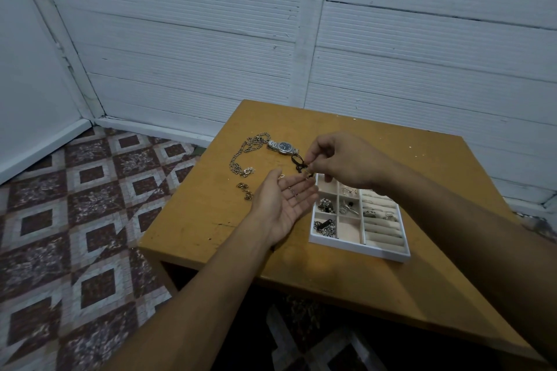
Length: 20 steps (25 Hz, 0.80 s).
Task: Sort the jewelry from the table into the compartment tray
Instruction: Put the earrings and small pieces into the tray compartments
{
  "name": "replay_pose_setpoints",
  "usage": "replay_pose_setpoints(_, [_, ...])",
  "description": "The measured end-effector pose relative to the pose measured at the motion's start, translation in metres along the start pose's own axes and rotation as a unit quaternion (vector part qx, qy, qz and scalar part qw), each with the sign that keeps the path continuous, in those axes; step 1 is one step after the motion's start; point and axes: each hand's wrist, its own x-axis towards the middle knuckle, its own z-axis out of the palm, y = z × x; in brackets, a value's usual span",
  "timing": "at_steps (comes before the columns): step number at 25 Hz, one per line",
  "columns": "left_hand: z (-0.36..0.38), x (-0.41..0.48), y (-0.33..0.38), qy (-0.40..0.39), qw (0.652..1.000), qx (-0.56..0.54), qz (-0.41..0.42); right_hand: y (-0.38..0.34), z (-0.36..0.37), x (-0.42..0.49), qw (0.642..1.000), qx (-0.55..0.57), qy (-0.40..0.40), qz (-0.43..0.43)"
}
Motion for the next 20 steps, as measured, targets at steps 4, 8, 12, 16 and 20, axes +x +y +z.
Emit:
replay_pose_setpoints(4, [0.006, -0.001, -0.002, -0.011, 1.000, 0.009, -0.012, 0.009, 0.003, -0.002, 0.999, -0.034, -0.018, 0.016])
replay_pose_setpoints(8, [0.009, -0.002, -0.004, -0.015, 0.999, 0.017, -0.029, 0.018, 0.003, -0.002, 0.996, -0.081, -0.009, 0.027])
replay_pose_setpoints(12, [0.008, -0.001, -0.004, -0.005, 0.999, -0.003, -0.038, 0.023, -0.003, -0.003, 0.992, -0.122, -0.005, 0.027])
replay_pose_setpoints(16, [0.008, 0.001, -0.006, 0.003, 0.999, -0.028, -0.047, 0.027, -0.005, -0.006, 0.992, -0.120, -0.012, 0.034])
replay_pose_setpoints(20, [0.007, 0.005, -0.007, 0.015, 0.998, -0.044, -0.041, 0.030, -0.013, -0.010, 0.995, -0.078, -0.019, 0.057])
